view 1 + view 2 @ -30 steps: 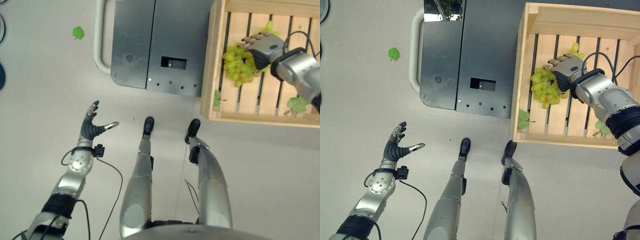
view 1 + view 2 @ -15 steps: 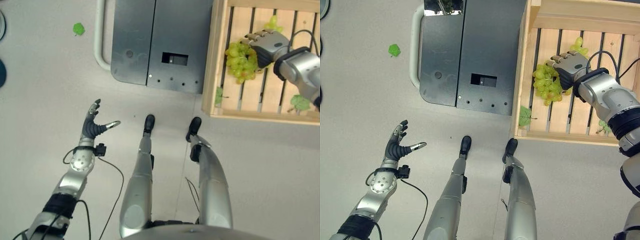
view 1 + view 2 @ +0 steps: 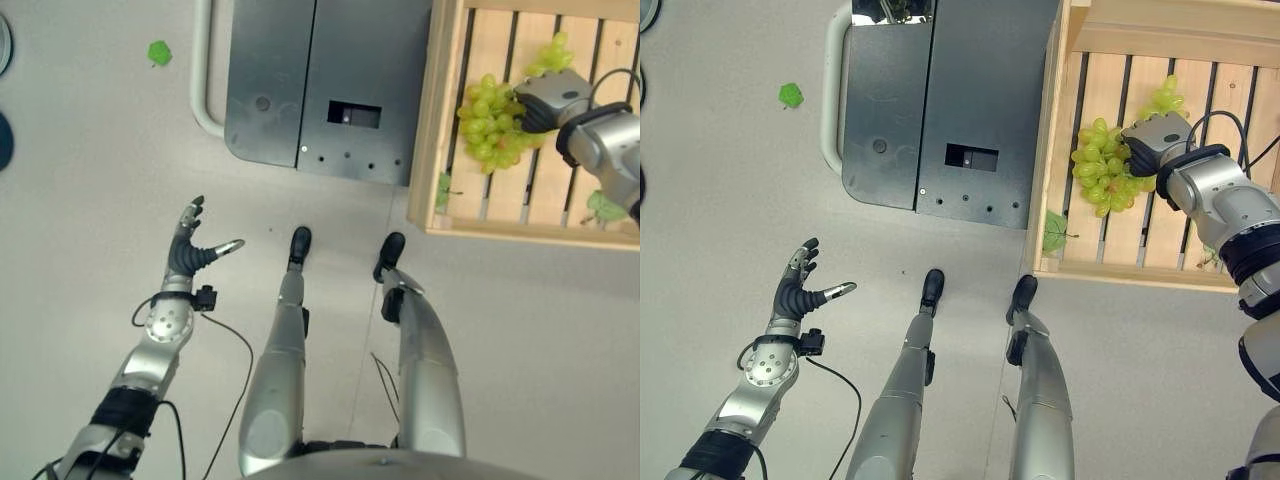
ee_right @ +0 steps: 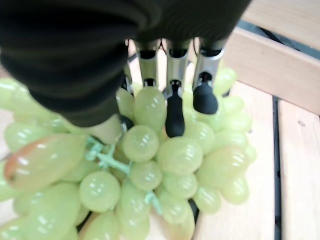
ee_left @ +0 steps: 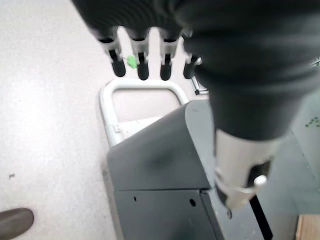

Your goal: Pick up the fruits from the basket on one side to the basket on the other side

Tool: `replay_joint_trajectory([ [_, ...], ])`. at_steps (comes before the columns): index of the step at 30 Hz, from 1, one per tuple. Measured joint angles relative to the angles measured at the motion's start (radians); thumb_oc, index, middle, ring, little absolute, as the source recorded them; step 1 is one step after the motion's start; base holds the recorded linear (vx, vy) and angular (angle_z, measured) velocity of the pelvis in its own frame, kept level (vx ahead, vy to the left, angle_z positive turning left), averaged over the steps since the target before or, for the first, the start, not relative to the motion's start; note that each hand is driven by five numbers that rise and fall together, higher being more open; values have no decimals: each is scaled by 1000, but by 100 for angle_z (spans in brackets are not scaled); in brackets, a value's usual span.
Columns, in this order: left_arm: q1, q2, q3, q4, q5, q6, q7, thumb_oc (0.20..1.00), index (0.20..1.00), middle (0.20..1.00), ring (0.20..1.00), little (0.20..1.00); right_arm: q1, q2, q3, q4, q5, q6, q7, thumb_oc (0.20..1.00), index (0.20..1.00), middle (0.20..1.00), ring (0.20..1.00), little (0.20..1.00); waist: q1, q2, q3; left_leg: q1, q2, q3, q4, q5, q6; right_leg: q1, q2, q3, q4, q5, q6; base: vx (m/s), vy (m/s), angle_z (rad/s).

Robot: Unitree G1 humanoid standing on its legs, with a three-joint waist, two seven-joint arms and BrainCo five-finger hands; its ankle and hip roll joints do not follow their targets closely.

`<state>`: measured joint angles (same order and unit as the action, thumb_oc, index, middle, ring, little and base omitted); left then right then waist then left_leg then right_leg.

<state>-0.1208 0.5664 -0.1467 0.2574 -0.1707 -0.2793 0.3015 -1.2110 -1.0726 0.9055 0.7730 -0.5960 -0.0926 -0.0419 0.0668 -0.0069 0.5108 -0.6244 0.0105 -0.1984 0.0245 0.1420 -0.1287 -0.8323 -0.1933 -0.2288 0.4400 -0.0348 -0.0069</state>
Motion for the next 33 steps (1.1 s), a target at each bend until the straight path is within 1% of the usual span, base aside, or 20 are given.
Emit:
replay_joint_trajectory([
  [8,1,0,1,0,0,0,3,1000,1000,1000,1000,1000,-1,2,-11,8,61,1,-35,200,200,200,200,200,1,0,0,0,0,0,0,1,1,0,0,0,0,1,0,0,0,0],
  [9,5,0,7,-2,0,0,5,1000,1000,1000,1000,1000,0,0,-26,-27,78,12,-35,200,200,200,200,200,-4,0,0,0,0,1,0,1,1,0,1,0,-1,1,0,0,0,0],
  [12,14,-2,19,-4,0,0,13,1000,1000,1000,1000,1000,4,-5,-78,-123,123,14,-62,200,200,200,200,200,-16,0,0,0,1,2,-1,1,1,-1,1,2,-2,1,0,0,0,0],
  [13,17,-3,20,-4,0,0,14,1000,1000,1000,1000,1000,11,-1,-111,-157,151,11,-81,200,200,200,200,200,-22,0,0,1,1,2,-1,1,1,-1,2,2,-2,1,0,0,0,0],
  [17,17,-8,20,-14,0,-1,15,1000,1000,1000,1000,1000,111,29,-308,-226,327,8,-152,200,200,200,200,200,-23,0,0,1,1,4,-2,1,1,1,2,2,-5,1,-1,0,0,0],
  [18,18,-8,20,-15,0,-1,15,1000,1000,1000,1000,1000,122,35,-323,-226,364,5,-157,200,200,200,200,200,-23,0,0,3,1,5,-2,1,1,2,3,3,-6,2,-1,0,0,0],
  [19,19,-9,20,-16,-1,-1,15,1000,1000,1000,1000,1000,168,66,-405,-234,421,-4,-163,200,200,200,200,200,-23,-1,0,8,2,5,-2,1,1,8,3,2,-6,2,-1,0,0,0],
  [20,23,-9,20,-16,-1,-1,14,1000,1000,1000,1000,1000,220,104,-470,-258,528,-16,-187,200,200,200,200,200,-24,0,1,22,2,6,-4,0,1,22,5,3,-10,2,-1,0,0,0],
  [21,25,-9,20,-16,-2,-1,14,1000,1000,1000,1000,1000,247,127,-505,-277,571,-25,-191,200,200,200,200,200,-25,-1,1,32,2,6,-6,0,1,31,5,4,-11,2,-1,11,26,-5],
  [23,26,-6,20,-19,-3,-3,12,1000,1000,1000,1000,1000,312,138,-531,-319,664,-61,-202,200,200,200,200,200,-26,-1,1,66,5,7,-20,0,2,60,9,7,-21,2,-1,18,27,-6],
  [26,27,-6,20,-19,-5,-5,10,1000,1000,1000,1000,1000,368,158,-580,-342,746,-86,-207,200,200,200,200,200,-28,-1,1,91,9,7,-25,0,2,86,13,7,-26,2,0,4,20,-3],
  [27,29,-5,20,-18,-6,-7,6,1000,1000,1000,1000,1000,381,166,-587,-345,807,-101,-207,200,200,200,200,200,-28,-1,1,103,12,10,-28,0,1,96,17,7,-29,2,0,9,50,-5],
  [28,34,-4,20,-19,-8,-9,3,1000,1000,1000,1000,1000,406,185,-619,-362,857,-108,-205,200,200,200,200,200,-28,-1,1,116,16,13,-31,0,1,109,20,6,-33,2,0,5,40,-6],
  [32,39,-3,20,-14,-8,-14,-2,1000,1000,1000,1000,1000,428,207,-639,-380,975,-142,-203,200,200,200,200,200,-32,-1,1,148,24,26,-41,-1,0,139,29,9,-46,4,2,22,25,-7],
  [33,39,-4,20,-7,-8,-14,-6,1000,1000,1000,1000,1000,442,228,-662,-383,1005,-146,-194,200,200,200,200,200,-29,-2,2,160,28,29,-47,-1,0,150,33,9,-53,7,1,6,44,-5],
])
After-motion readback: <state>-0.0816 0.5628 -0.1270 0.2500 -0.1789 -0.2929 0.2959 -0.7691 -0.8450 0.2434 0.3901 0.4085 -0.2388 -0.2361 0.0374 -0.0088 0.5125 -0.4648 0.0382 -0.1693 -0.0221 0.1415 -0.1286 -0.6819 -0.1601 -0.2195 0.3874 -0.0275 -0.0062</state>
